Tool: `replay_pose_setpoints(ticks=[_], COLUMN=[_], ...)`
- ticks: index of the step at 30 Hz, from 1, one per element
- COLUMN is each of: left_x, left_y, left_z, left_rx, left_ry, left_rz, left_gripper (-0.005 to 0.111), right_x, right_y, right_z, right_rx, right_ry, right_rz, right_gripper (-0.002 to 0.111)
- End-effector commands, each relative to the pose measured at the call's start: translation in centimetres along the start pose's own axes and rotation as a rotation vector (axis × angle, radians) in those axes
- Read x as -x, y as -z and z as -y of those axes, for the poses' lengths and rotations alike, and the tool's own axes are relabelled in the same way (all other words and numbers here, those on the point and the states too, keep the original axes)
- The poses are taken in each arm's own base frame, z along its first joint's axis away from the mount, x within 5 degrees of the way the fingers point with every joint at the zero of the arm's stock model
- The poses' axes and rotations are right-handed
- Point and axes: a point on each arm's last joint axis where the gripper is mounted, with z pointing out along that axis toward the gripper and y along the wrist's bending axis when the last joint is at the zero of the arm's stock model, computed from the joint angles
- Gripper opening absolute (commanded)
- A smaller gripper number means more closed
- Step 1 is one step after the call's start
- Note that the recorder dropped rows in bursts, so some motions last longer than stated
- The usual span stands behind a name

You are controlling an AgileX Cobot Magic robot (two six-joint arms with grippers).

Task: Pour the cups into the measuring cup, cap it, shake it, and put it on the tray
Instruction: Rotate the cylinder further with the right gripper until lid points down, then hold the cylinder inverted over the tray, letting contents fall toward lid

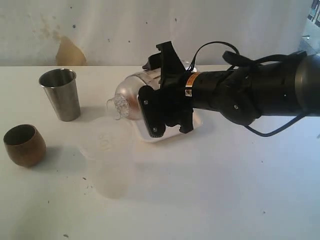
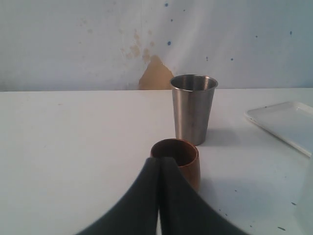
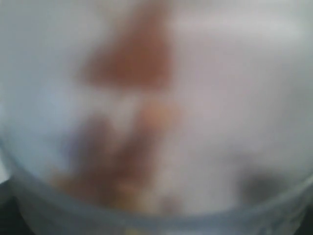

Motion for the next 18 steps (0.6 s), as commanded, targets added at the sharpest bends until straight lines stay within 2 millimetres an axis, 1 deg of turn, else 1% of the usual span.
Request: replay_pose_setpoints(ticks=[1, 5, 10, 18], left_x=[-0.01, -0.01, -0.01, -0.01], left_y=[0.01, 0.01, 0.01, 0.01], left_z=[0.02, 0.02, 0.02, 0.02], left_rx=[-0.003, -0.003, -0.003, -0.003], left_ry=[0.007, 0.007, 0.007, 0.007], left_rz=[0.012, 0.012, 0.012, 0.012], left_gripper=[0.000, 0.000, 0.000, 0.000], right_x=[0.40, 0.45, 0.44, 0.46], right_y=[0.58, 0.61, 0.61, 0.55], right_z=[2.05, 2.27, 2.23, 2.23], right_rx=[-0.151, -0.175, -0.172, -0.177], right_ry=[0.046, 0.053, 0.119, 0.121], right_rz=[0.027, 0.032, 0.025, 0.026], right_gripper=[0.000, 0.000, 0.000, 0.000])
